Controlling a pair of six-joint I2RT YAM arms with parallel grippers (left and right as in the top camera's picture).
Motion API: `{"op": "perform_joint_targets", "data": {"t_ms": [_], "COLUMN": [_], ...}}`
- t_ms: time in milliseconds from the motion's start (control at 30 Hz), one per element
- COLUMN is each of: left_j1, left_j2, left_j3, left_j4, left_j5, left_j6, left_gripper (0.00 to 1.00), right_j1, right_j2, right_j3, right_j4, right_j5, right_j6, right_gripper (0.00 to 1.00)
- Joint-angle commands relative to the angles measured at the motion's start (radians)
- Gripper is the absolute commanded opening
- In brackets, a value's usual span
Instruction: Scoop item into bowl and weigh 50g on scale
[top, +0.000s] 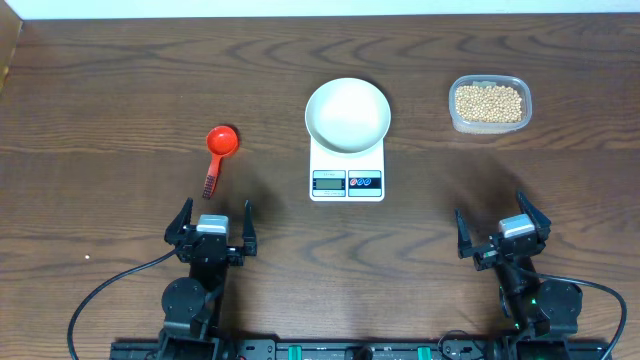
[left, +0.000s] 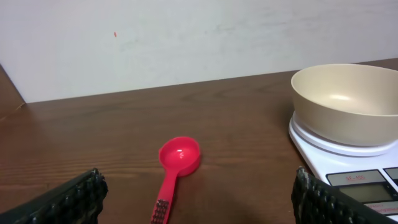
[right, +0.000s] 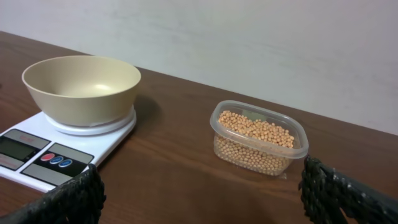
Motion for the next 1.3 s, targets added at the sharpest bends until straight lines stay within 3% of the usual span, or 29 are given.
{"op": "perform_joint_targets", "data": {"t_ms": [0, 1267], "left_j1": [0.005, 0.004], "left_j2": [0.000, 0.022], "left_j3": [-0.011, 0.035], "left_j4": [-0.049, -0.017], "left_j5": [-0.013, -0.009], "left_j6": [-0.013, -0.043], "left_gripper": [0.97, 0.97], "right_j1": [0.010, 0.010], "right_j2": [-0.001, -0.001], "right_j3": [-0.002, -0.002], "right_j4": [-0.005, -0.005], "right_j5": [-0.003, -0.003], "right_j6": [0.015, 0.015], "right_gripper": [0.99, 0.99]}}
